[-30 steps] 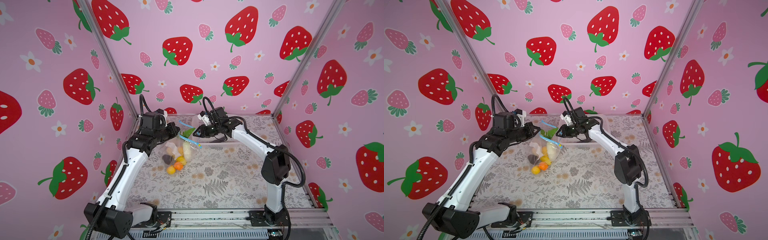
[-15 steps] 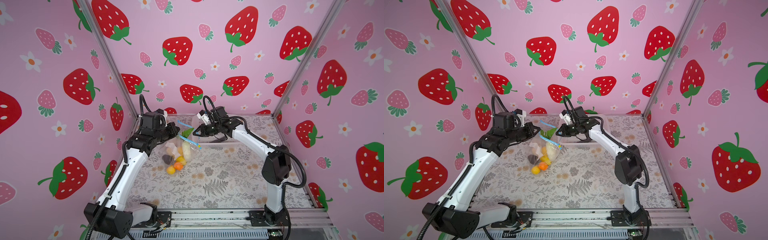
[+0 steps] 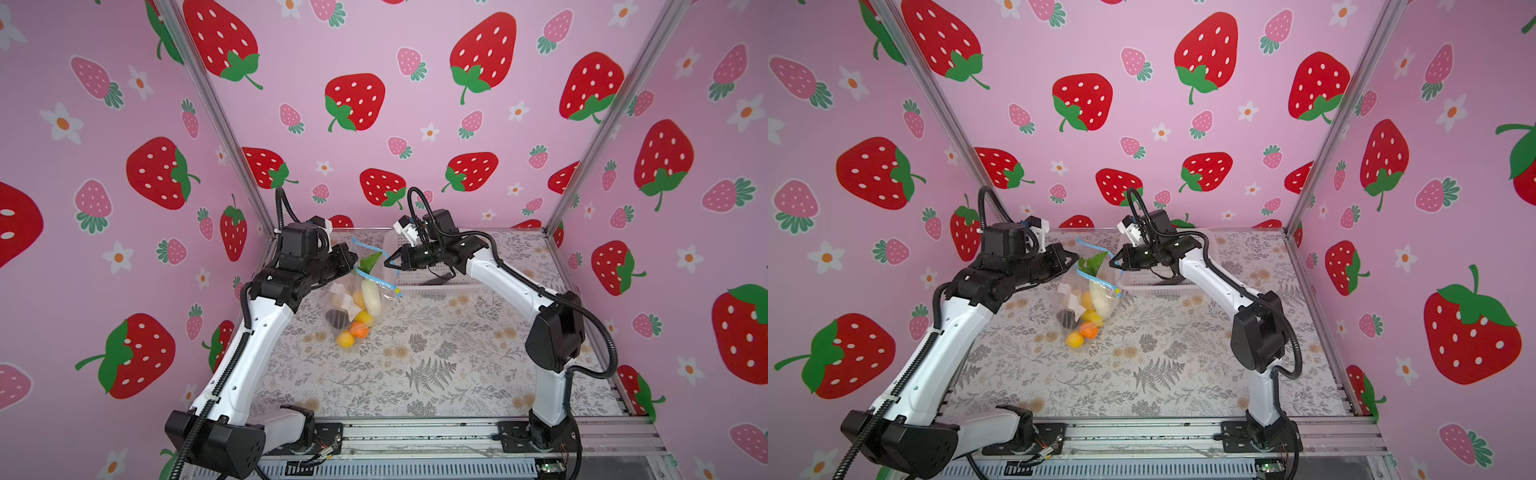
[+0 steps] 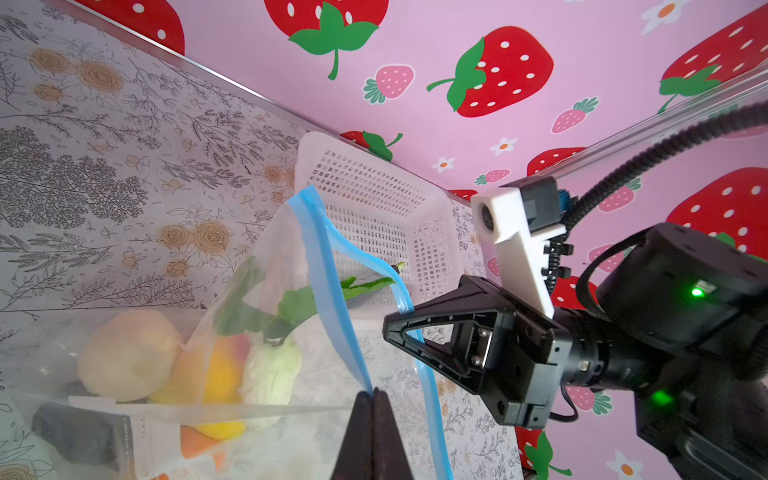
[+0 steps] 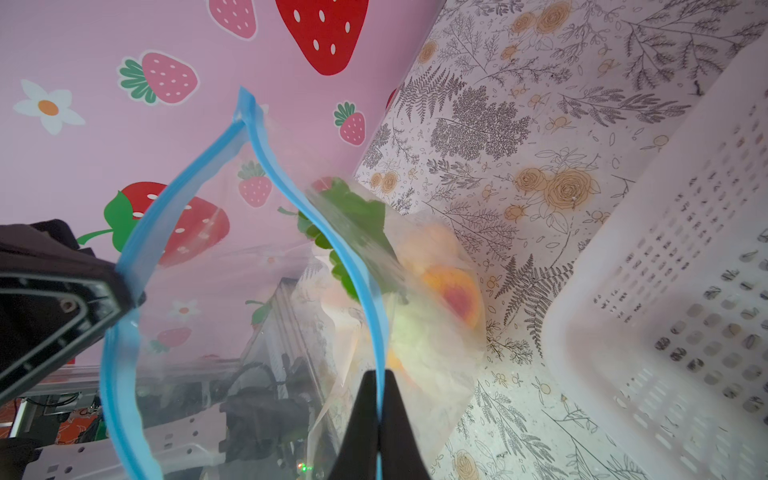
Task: Place the food in the zip-top bag and seal the zipper
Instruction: 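Open the right gripper and pinch the bag's zipper edge near the left gripper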
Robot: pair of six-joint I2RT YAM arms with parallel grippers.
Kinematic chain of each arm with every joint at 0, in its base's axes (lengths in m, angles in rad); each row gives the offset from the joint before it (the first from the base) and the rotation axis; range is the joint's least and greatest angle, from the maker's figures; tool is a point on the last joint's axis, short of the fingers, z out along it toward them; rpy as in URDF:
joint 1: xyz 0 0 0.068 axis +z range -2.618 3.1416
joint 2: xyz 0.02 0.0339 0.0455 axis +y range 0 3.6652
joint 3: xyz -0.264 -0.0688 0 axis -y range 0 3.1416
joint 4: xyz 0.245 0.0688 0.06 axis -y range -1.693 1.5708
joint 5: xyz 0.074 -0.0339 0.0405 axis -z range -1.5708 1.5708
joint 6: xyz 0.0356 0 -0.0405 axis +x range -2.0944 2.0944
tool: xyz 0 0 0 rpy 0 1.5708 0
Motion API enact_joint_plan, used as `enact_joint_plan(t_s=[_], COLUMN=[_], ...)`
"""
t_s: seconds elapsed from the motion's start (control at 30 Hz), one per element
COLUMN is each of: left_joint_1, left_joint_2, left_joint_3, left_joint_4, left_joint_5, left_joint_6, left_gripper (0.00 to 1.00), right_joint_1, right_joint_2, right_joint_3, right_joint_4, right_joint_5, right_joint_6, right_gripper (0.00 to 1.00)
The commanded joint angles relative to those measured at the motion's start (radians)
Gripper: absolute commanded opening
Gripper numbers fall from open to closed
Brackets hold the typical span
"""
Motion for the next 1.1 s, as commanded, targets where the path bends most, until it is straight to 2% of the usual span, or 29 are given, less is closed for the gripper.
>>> enact_joint_plan(t_s=[0.0, 0.37, 0.63, 0.83, 1.07], left_joint_1=[0.005, 0.009, 0.040, 0.046, 0.047], left_joint_2=[-0.033, -0.075, -0.112, -0.114, -0.064], left_joint_3=[0.069, 0.158, 0.174, 0.124, 0.030], left_joint_4=[-0.005, -0.086, -0.129, -0.117, -0.059], left_joint_5=[-0.011, -0.102, -0.156, -0.137, -0.045], left_joint_6=[0.017, 0.058, 0.077, 0.078, 0.050], left_gripper=[0.00, 0.00, 0.00, 0.00, 0.00], right_joint_1=[0.000, 0.033, 0.049, 0.057, 0.049], right_joint_2=[-0.039, -0.048, -0.048, -0.043, -0.058], right_joint_3=[0.050, 0.146, 0.145, 0.044, -0.095], right_joint_4=[0.027, 0.024, 0.040, 0.088, 0.169], right_joint_5=[-0.016, -0.008, -0.006, -0.021, -0.018], right_joint_6=[0.014, 0.035, 0.053, 0.080, 0.094], right_gripper=[0.00, 0.00, 0.00, 0.02, 0.07])
